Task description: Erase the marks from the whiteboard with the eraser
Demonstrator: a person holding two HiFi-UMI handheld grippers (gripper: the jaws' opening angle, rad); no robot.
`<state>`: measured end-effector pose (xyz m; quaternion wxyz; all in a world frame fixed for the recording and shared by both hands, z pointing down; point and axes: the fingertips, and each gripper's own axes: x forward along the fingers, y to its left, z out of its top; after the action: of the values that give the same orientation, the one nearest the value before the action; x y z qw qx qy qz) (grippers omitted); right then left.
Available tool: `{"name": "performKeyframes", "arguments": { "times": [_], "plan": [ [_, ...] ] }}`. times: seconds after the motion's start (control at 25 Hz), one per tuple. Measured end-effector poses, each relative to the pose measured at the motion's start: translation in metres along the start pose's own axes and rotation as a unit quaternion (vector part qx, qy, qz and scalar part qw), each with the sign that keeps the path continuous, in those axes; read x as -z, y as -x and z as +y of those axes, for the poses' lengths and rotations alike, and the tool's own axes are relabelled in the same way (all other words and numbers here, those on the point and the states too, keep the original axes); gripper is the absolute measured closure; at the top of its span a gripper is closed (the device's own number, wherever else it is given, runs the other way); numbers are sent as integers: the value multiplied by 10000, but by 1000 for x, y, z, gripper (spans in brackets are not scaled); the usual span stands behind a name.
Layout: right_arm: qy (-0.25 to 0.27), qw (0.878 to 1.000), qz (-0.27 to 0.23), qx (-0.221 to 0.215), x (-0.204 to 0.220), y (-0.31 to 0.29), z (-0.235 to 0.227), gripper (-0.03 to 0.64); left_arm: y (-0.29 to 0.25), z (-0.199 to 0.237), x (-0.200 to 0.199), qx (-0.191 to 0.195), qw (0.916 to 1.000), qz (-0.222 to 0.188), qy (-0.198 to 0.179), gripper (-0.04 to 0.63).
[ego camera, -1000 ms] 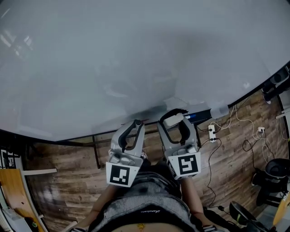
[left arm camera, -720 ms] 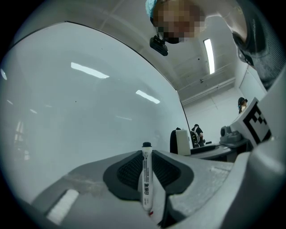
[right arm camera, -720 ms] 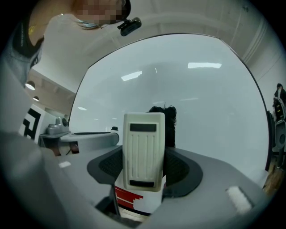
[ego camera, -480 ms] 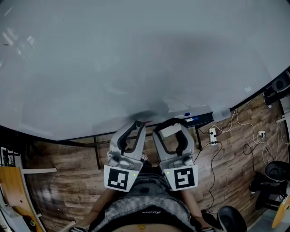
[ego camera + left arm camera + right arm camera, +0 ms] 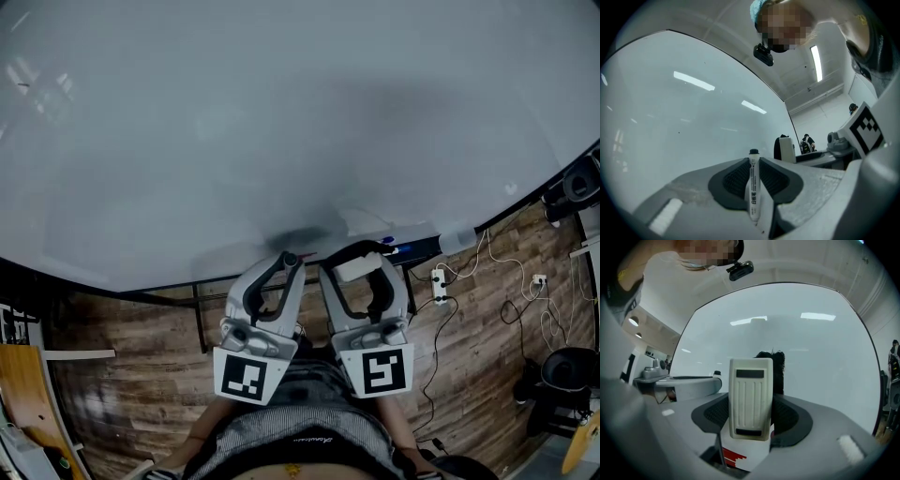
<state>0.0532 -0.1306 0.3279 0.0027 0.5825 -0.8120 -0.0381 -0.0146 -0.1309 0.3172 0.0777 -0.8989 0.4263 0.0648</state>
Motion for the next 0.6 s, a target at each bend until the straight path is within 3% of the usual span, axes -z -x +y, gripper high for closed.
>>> {"name": "performKeyframes", "arguments": {
  "times": [0.6],
  "plan": [
    [19,10000,39,-55,1,1,4,356,1,-1,9,52,9999,157,29,518]
  ]
}}
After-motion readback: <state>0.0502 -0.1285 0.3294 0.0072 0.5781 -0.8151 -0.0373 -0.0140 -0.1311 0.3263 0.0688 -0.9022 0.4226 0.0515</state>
